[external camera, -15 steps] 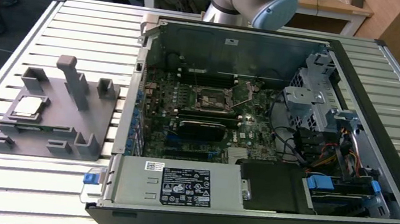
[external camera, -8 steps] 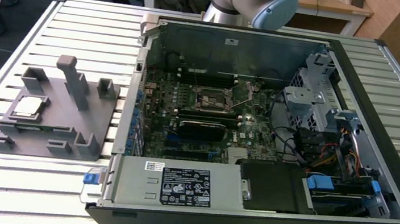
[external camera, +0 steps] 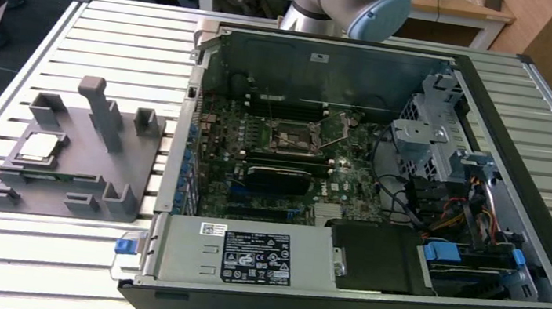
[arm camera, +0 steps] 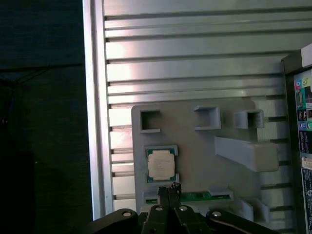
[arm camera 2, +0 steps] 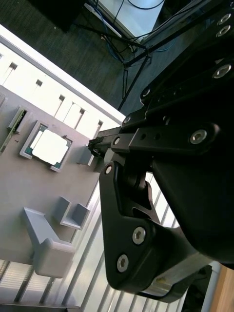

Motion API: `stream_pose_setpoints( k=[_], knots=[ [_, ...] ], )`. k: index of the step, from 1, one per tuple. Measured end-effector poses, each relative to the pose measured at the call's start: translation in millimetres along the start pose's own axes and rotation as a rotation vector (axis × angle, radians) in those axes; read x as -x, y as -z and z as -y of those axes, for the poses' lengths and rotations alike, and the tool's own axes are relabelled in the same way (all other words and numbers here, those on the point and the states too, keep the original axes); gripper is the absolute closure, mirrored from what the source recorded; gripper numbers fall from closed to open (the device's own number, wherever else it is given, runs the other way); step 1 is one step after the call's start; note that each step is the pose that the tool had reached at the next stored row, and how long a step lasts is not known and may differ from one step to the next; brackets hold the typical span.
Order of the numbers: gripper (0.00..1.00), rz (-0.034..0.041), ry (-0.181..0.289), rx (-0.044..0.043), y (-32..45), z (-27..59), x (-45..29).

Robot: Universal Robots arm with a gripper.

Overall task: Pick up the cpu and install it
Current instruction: 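Pick up the cpu and move it towards the insertion slot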

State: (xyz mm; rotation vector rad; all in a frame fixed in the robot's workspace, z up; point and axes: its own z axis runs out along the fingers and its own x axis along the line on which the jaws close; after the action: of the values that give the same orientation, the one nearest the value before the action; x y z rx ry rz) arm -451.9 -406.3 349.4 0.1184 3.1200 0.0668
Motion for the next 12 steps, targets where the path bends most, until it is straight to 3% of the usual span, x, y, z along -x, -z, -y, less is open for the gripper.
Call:
stream_pose_setpoints(
  k=[8,11,12],
  knots=[
    [0.88,-0.0023,0.000,0.0000,-7.1,0.5,-0.1],
    [0.81,-0.0128,-0.001,-0.0009,-11.2,0.8,-0.1],
    [0.75,-0.0166,-0.001,-0.0012,-12.3,1.1,-0.2]
  ],
)
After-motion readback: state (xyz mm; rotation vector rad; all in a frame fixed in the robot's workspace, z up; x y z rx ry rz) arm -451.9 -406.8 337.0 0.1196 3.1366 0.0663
